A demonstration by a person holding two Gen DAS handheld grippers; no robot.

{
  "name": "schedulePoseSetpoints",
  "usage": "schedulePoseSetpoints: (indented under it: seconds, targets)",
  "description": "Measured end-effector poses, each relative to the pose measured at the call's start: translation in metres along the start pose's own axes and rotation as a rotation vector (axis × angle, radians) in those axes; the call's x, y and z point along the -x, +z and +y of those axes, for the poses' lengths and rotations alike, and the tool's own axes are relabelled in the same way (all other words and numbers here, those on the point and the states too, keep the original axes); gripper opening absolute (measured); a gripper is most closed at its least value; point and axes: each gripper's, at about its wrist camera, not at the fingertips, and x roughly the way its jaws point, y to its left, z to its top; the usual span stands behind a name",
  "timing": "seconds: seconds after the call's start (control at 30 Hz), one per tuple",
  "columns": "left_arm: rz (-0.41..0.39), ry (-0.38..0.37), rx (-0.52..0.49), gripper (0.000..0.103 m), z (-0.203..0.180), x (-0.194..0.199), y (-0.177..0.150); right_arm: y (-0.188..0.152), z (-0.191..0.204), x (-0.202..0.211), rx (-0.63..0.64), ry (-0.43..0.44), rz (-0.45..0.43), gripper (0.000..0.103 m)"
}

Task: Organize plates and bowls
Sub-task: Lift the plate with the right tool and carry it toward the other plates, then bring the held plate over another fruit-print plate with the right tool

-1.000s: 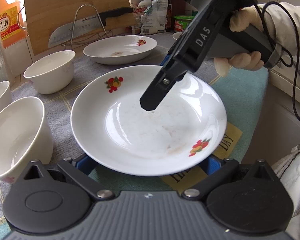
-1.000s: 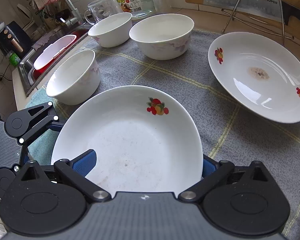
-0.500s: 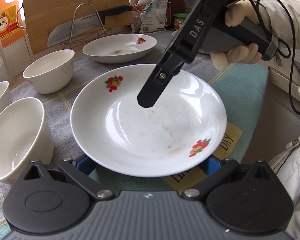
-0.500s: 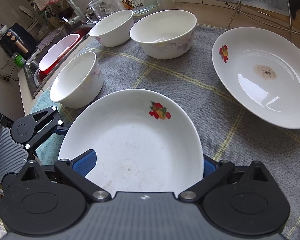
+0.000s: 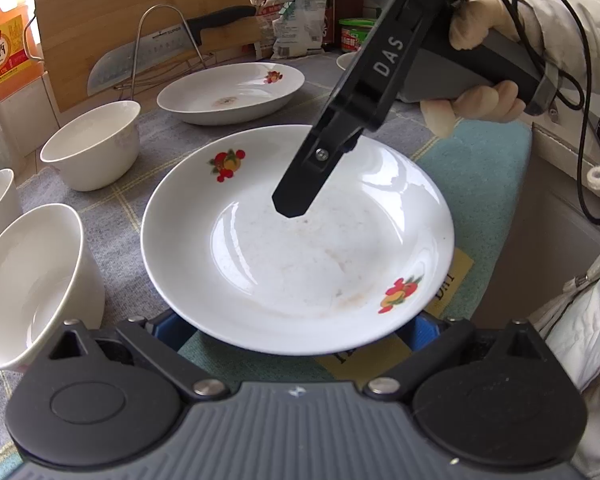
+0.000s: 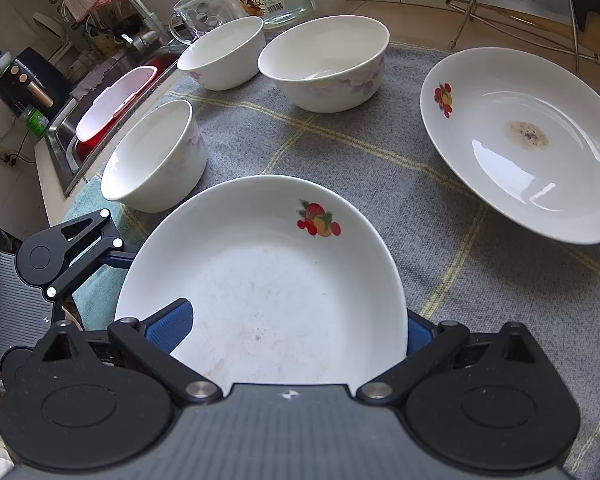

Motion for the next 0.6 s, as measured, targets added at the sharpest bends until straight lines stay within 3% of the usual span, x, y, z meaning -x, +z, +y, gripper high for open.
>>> schedulePoseSetpoints:
  seconds: [0.6]
  targets:
    - [-0.002, -0.023, -0.012, 0.101, -0.027, -0.002, 0.034, -0.018, -0.014, 0.043, -0.015, -0.025, -0.053, 0.103]
